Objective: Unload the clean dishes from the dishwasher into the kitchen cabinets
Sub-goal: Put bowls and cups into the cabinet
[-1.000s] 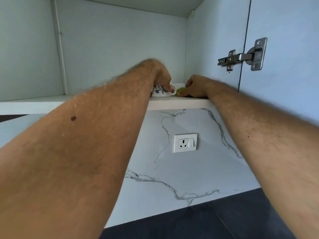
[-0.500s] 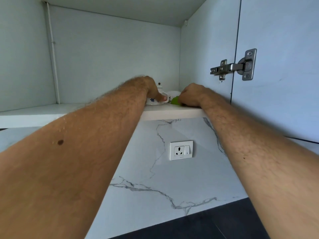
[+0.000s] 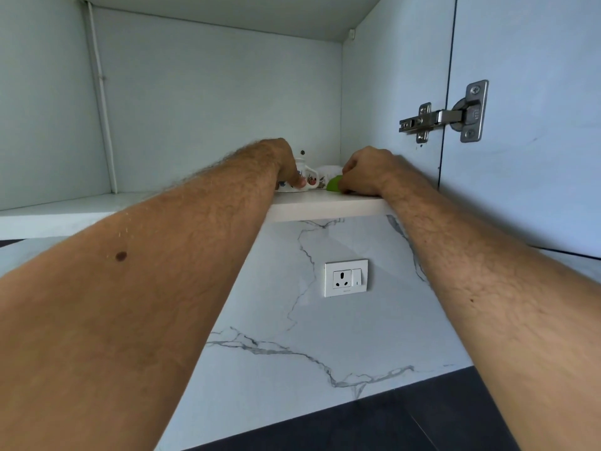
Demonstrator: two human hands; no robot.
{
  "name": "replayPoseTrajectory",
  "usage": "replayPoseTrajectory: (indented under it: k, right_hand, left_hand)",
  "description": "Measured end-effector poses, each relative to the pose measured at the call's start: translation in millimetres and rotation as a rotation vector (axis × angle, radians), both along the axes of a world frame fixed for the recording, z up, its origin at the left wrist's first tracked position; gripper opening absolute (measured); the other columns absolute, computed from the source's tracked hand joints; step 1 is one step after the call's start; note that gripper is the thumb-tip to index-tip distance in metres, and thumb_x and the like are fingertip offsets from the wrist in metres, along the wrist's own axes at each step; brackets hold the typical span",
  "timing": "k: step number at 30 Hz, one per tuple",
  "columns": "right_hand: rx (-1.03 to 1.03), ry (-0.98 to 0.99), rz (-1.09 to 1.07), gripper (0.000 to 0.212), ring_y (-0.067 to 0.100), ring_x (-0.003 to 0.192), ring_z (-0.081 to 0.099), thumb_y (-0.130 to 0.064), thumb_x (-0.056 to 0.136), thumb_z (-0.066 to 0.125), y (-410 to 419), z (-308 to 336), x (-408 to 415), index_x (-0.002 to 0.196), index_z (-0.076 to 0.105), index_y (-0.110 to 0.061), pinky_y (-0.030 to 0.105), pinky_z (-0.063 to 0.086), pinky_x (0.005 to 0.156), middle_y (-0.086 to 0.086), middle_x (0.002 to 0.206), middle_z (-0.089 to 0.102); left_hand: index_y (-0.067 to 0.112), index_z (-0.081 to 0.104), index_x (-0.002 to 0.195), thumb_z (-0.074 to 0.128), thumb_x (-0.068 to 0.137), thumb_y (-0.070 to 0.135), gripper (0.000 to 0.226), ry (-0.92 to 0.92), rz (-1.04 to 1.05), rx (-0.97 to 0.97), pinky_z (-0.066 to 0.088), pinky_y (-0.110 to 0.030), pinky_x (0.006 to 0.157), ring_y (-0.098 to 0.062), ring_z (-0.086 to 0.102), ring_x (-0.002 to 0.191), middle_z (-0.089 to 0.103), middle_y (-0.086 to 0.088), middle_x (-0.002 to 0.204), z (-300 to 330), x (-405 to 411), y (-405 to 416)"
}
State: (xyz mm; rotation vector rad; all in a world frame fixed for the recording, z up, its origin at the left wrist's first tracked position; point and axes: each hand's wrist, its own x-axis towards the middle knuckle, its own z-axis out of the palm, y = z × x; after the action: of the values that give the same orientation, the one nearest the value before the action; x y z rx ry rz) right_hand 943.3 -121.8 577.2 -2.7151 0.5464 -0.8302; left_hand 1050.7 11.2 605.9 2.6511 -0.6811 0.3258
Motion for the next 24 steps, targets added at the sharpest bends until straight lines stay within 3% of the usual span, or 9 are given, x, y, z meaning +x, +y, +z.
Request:
replayPoseTrajectory:
  k: [5, 7, 10, 13, 16, 18, 22, 24]
  right_hand:
    - [-0.014, -0.089, 0.066, 0.046, 0.012, 0.094, 0.047, -0.027, 0.084, 0.073, 0, -1, -7, 0.128, 0.063, -0.021, 0.022, 0.037, 0.076, 0.000, 0.131, 0.061]
    - [-0.013, -0.106, 0.078, 0.045, 0.012, 0.095, 0.047, -0.025, 0.084, 0.074, 1, -2, -7, 0.127, 0.064, -0.022, 0.022, 0.038, 0.079, 0.000, 0.131, 0.060]
    - [-0.006, -0.101, 0.094, 0.042, 0.012, 0.095, 0.048, -0.024, 0.084, 0.074, 1, -1, -8, 0.126, 0.065, -0.021, 0.022, 0.040, 0.081, 0.001, 0.130, 0.061]
    - [-0.012, -0.093, 0.102, 0.039, 0.012, 0.095, 0.048, -0.021, 0.085, 0.073, 0, -2, -6, 0.123, 0.066, -0.021, 0.023, 0.040, 0.081, 0.001, 0.130, 0.061]
    - [-0.029, -0.099, 0.101, 0.041, 0.012, 0.097, 0.050, -0.022, 0.083, 0.075, -1, -1, -6, 0.123, 0.066, -0.022, 0.022, 0.038, 0.081, 0.000, 0.130, 0.060]
    - [-0.065, -0.116, 0.076, 0.041, 0.014, 0.105, 0.052, -0.028, 0.082, 0.077, -2, -2, -7, 0.122, 0.067, -0.022, 0.021, 0.035, 0.082, -0.001, 0.129, 0.060]
    - [-0.134, -0.226, 0.007, 0.030, 0.016, 0.092, 0.056, -0.040, 0.083, 0.072, -1, -2, -6, 0.100, 0.071, -0.015, 0.023, 0.039, 0.076, 0.003, 0.107, 0.064]
    - [-0.115, -0.273, -0.021, 0.035, 0.022, 0.083, 0.061, -0.045, 0.085, 0.066, -1, -2, -6, 0.089, 0.066, -0.010, 0.027, 0.044, 0.068, 0.005, 0.088, 0.064]
  left_hand:
    - [-0.001, 0.021, 0.146, 0.083, 0.072, 0.044, 0.106, -0.020, 0.046, -0.038, 0.048, -0.040, 0.103, -0.026, 0.058, 0.120, 0.045, -0.014, 0.138, 0, -7, 0]
    - [-0.005, 0.028, 0.143, 0.086, 0.071, 0.039, 0.102, -0.027, 0.063, -0.054, 0.049, -0.042, 0.102, -0.030, 0.058, 0.119, 0.049, -0.016, 0.136, 2, -5, 2]
    - [-0.005, 0.053, 0.123, 0.087, 0.071, 0.032, 0.073, 0.014, 0.065, -0.037, 0.053, -0.040, 0.097, -0.029, 0.065, 0.109, 0.064, -0.016, 0.117, 1, -2, 4]
    - [-0.007, 0.057, 0.117, 0.086, 0.073, 0.029, 0.065, 0.067, 0.020, -0.065, 0.055, -0.041, 0.094, -0.029, 0.067, 0.105, 0.067, -0.015, 0.110, 0, -3, 5]
    - [-0.009, 0.033, 0.142, 0.089, 0.067, 0.027, 0.100, 0.102, 0.030, -0.163, 0.051, -0.046, 0.098, -0.035, 0.060, 0.115, 0.056, -0.021, 0.130, -2, -10, 11]
    - [-0.007, 0.017, 0.148, 0.089, 0.069, 0.023, 0.111, 0.084, 0.035, -0.199, 0.050, -0.047, 0.100, -0.037, 0.058, 0.118, 0.051, -0.022, 0.135, -3, -13, 13]
    - [0.001, 0.005, 0.148, 0.085, 0.075, 0.021, 0.110, 0.042, 0.078, -0.196, 0.053, -0.043, 0.096, -0.032, 0.065, 0.106, 0.060, -0.020, 0.111, -6, -23, 19]
    - [-0.001, 0.007, 0.146, 0.076, 0.085, 0.025, 0.096, -0.015, 0.090, -0.081, 0.051, -0.037, 0.096, -0.030, 0.064, 0.107, 0.059, -0.016, 0.113, -11, -31, 21]
